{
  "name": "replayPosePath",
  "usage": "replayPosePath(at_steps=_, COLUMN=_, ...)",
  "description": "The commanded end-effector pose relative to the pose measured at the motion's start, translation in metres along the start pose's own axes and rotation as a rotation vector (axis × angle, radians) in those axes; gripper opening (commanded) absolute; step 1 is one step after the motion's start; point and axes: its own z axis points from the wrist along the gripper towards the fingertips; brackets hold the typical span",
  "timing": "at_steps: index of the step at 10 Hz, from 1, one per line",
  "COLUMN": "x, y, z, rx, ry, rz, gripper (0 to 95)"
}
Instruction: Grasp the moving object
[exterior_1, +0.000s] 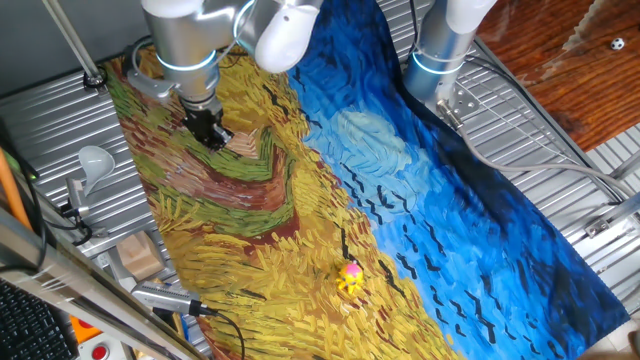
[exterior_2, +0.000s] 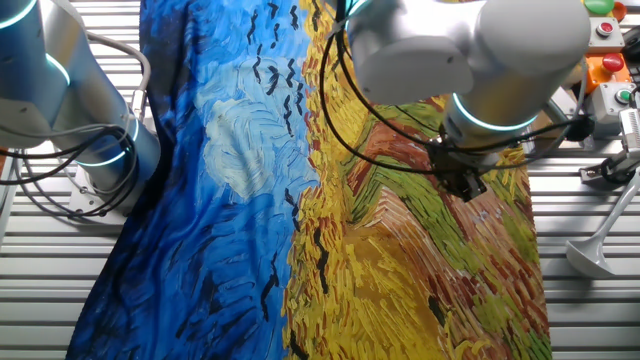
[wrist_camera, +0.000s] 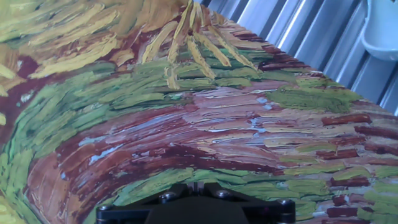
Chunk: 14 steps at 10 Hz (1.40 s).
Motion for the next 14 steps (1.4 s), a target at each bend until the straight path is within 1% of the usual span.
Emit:
replayPosePath(at_steps=1, x=0.0, y=0.001, z=-0.001, rx=-0.025, ry=-0.006, rz=0.03, gripper=0.0)
replayPosePath(at_steps=2, x=0.0, y=0.001, z=-0.001, rx=-0.017, ry=0.007, rz=0.046, gripper=0.0)
replayPosePath(at_steps=4, x=0.0, y=0.001, z=-0.001, rx=-0.015, ry=0.014, rz=0.056, gripper=0.0)
replayPosePath(at_steps=5, x=0.0, y=0.001, z=-0.001, rx=-0.017, ry=0.017, rz=0.06, gripper=0.0)
replayPosePath(at_steps=7, x=0.0, y=0.001, z=-0.001, rx=-0.022, ry=0.038, rz=0.052, gripper=0.0)
replayPosePath(at_steps=8, x=0.0, y=0.001, z=-0.001, rx=-0.03, ry=0.047, rz=0.037, gripper=0.0)
replayPosePath(at_steps=9, x=0.0, y=0.001, z=-0.001, rx=-0.06, ry=0.068, rz=0.025, gripper=0.0)
replayPosePath(at_steps=10, x=-0.004, y=0.008, z=-0.003, rx=-0.073, ry=0.066, rz=0.028, gripper=0.0)
replayPosePath(at_steps=11, x=-0.012, y=0.026, z=-0.005, rx=-0.072, ry=0.066, rz=0.043, gripper=0.0)
replayPosePath(at_steps=12, x=-0.028, y=0.059, z=-0.006, rx=-0.065, ry=0.071, rz=0.093, gripper=0.0)
replayPosePath(at_steps=13, x=-0.037, y=0.076, z=-0.006, rx=-0.062, ry=0.072, rz=0.124, gripper=0.0)
replayPosePath(at_steps=14, x=-0.049, y=0.104, z=-0.003, rx=-0.058, ry=0.074, rz=0.166, gripper=0.0)
